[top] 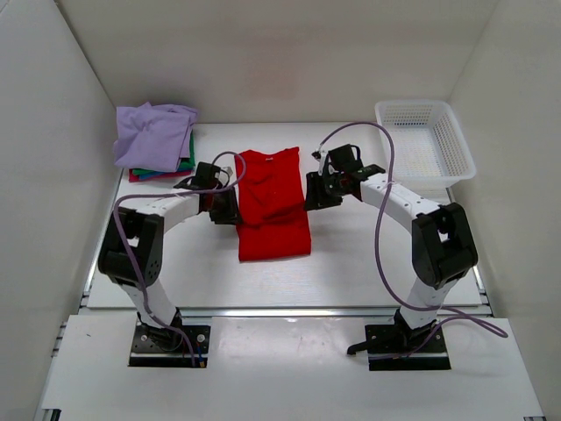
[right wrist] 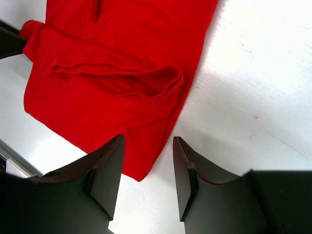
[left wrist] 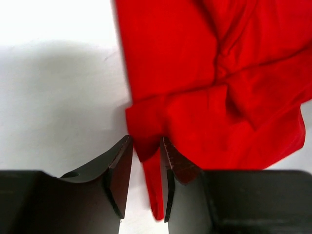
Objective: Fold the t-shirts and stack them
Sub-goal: Fold the folded rectangular tshirt in 1/3 of the way, then grab one side of the 2/3 rectangular tshirt with both arms, then fold the long partially folded tshirt into a neat square
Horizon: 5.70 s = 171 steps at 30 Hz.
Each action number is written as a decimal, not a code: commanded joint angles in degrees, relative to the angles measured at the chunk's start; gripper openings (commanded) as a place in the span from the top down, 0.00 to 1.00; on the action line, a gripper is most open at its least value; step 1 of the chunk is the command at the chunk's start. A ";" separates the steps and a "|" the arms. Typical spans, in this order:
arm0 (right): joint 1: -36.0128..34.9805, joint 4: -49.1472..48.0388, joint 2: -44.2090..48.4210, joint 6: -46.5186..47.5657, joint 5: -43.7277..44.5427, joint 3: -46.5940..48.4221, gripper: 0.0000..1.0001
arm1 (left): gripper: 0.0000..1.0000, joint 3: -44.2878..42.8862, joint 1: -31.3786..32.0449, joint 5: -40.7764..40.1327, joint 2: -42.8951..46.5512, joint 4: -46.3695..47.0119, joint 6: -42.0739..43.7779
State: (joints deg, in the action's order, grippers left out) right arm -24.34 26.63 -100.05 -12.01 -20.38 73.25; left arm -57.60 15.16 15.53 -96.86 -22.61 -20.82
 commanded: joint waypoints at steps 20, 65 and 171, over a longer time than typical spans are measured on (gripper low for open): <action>-0.36 -3.69 1.79 -0.21 -0.71 -2.42 0.59 | 0.95 -9.29 -3.46 6.62 -8.87 10.21 -15.90; -15.47 -1.23 8.21 -23.40 20.29 -14.72 0.48 | 0.41 20.87 3.48 -11.30 20.58 8.57 -18.65; 3.95 24.87 2.41 -5.39 -9.76 7.95 1.00 | 1.00 -9.45 1.02 4.33 9.60 -14.31 -8.89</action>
State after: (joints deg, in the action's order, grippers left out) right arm -22.04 49.84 -96.88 -20.23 -30.26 77.87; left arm -64.03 18.15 19.38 -86.56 -39.57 -31.11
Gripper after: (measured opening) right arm 0.042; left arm 0.035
